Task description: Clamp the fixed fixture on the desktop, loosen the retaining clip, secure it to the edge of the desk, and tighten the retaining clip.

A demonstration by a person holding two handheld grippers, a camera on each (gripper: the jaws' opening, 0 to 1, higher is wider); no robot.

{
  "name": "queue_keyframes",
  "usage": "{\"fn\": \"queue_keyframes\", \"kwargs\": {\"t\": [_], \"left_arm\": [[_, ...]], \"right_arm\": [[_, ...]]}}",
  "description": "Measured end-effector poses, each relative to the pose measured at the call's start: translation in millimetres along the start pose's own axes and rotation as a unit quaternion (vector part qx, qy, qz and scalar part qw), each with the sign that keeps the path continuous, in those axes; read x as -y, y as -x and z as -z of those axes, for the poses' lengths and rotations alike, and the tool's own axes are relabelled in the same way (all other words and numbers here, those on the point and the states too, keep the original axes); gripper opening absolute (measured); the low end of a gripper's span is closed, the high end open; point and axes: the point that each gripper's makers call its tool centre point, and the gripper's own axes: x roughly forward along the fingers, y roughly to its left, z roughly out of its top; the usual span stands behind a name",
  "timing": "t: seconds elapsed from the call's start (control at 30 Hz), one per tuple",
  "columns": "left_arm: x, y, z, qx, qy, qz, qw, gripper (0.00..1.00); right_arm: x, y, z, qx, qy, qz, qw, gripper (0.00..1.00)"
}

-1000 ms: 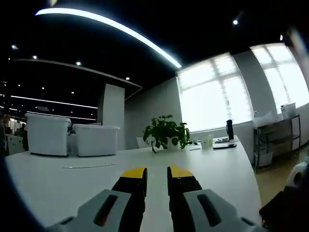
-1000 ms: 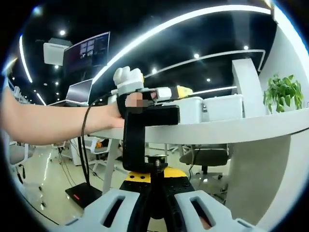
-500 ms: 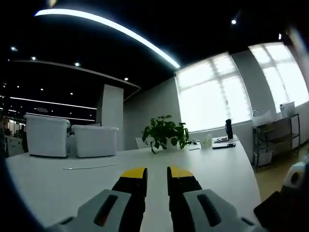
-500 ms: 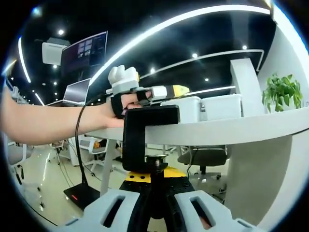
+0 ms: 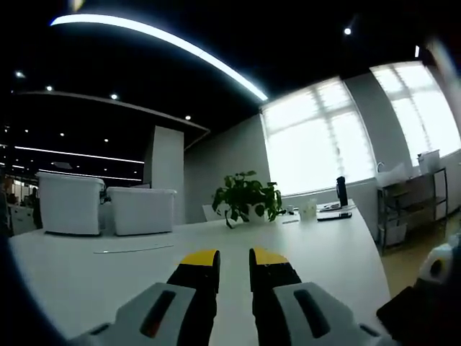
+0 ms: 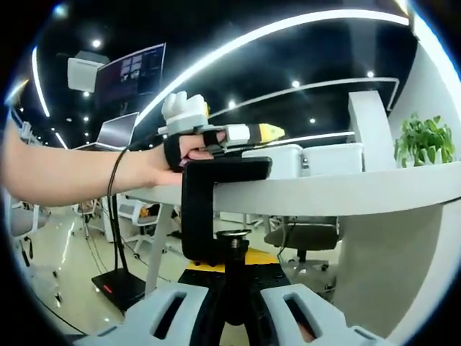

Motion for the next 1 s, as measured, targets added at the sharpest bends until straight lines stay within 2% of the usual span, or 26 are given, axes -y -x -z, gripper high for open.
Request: {"fn": "queue_keyframes", "kwargs": {"t": [0.17, 0.47, 0.73, 1.0], "left_arm": [[0.7, -0.4, 1.5, -0.004, -0.002, 0.002, 1.0, 0.17], [0.1, -0.8, 1.8, -0.005, -0.004, 0.002, 1.0, 0.17], [0.9, -1.2, 3.2, -0.007, -0.006, 0.003, 1.0, 0.17], [0.4, -2.3, 4.7, -0.01, -0.008, 0.004, 0.9999, 0.17]], "right_arm": [[15.0, -0.4, 0.8, -0.009, 0.002, 0.014, 0.9999, 0.03], [26.6, -3.4, 3.0, -0.017, 0.014, 0.018, 0.9996, 0.03], [43.7, -6.9, 5.0, -0.024, 0.008, 0.025, 0.9994, 0.03], [46.5, -6.5, 7.5, -0.027, 0.016, 0.027, 0.9991, 0.03]]}}
